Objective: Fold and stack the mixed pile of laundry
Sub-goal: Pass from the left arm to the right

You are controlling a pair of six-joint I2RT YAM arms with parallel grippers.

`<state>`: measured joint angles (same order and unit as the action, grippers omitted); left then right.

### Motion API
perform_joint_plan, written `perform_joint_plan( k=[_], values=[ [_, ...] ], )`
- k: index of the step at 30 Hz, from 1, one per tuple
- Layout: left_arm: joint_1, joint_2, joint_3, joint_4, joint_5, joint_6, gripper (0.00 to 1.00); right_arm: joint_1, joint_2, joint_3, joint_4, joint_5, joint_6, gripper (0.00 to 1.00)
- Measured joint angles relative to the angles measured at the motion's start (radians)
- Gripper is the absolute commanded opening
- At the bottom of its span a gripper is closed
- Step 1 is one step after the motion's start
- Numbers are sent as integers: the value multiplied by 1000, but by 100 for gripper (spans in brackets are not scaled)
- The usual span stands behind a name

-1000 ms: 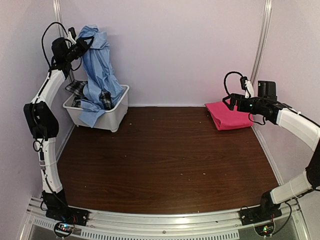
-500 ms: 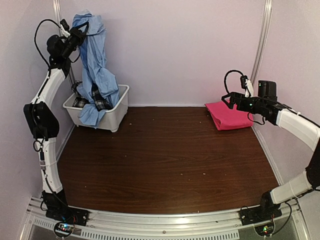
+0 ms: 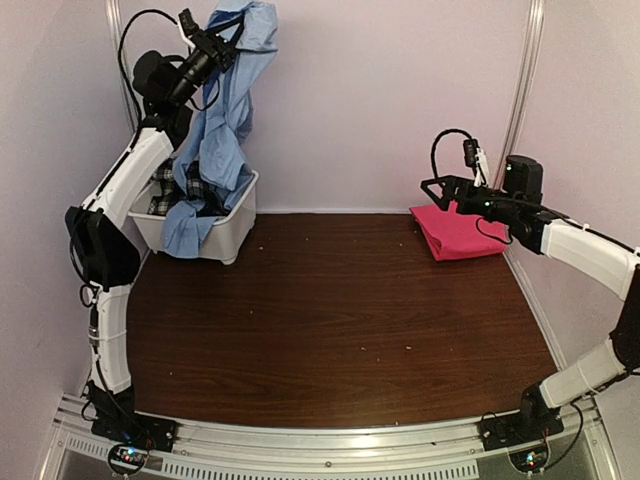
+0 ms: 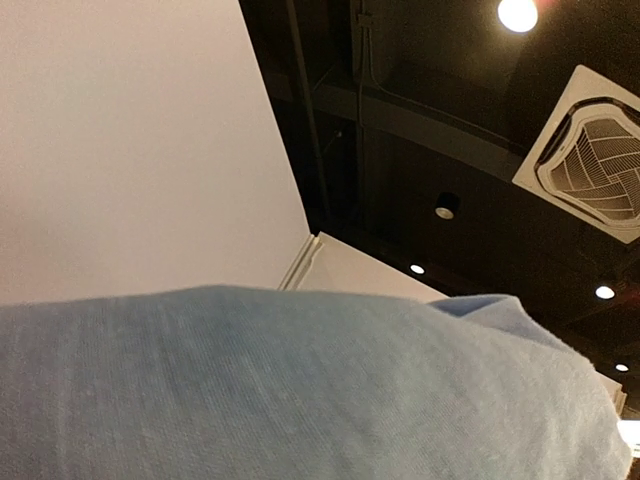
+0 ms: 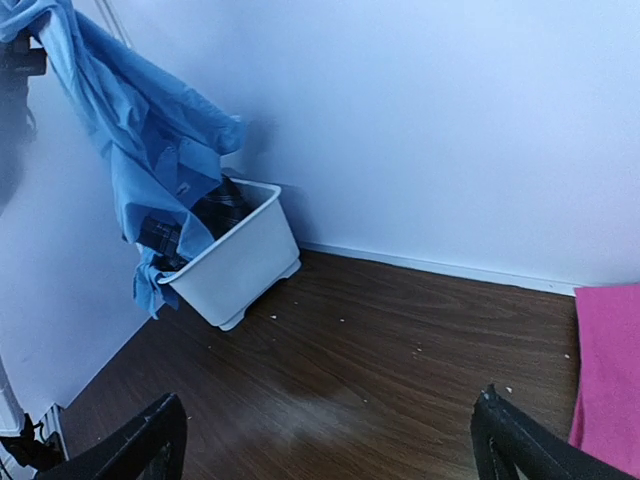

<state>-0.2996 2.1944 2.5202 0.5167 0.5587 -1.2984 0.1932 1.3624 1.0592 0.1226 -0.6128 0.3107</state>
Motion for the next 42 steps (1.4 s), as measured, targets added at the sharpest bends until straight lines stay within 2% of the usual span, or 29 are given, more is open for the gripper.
perform_joint_plan(
  k=[3, 10, 15, 21, 31, 32, 34, 36, 39, 40, 42],
  values=[
    [-69, -12, 0, 25, -1, -30, 0, 86, 29, 25, 48, 3, -4, 100],
    [-218, -16, -16, 50, 0, -66, 0, 277, 196, 251, 148, 51, -31, 100],
    [-305, -16, -40, 50, 6, -74, 0, 374, 268, 348, 225, 84, -61, 100],
    [-366, -19, -62, 50, 17, -77, 0, 453, 322, 447, 296, 126, -120, 100],
    [-419, -32, -85, 58, 29, -89, 0, 490, 456, 603, 360, 268, -165, 99],
    [-425, -35, -91, 58, 31, -89, 0, 492, 470, 615, 361, 287, -170, 96],
    [-438, -42, -99, 58, 34, -90, 0, 497, 484, 626, 365, 322, -176, 80],
    [-449, -47, -103, 59, 40, -91, 0, 498, 489, 632, 369, 354, -177, 54],
    [-459, -54, -103, 59, 47, -92, 0, 499, 491, 652, 372, 376, -196, 7],
    [-460, -57, -103, 59, 48, -92, 0, 499, 491, 656, 378, 384, -199, 0],
    [-460, -63, -103, 59, 48, -92, 0, 499, 485, 656, 388, 394, -203, 0]
  ],
)
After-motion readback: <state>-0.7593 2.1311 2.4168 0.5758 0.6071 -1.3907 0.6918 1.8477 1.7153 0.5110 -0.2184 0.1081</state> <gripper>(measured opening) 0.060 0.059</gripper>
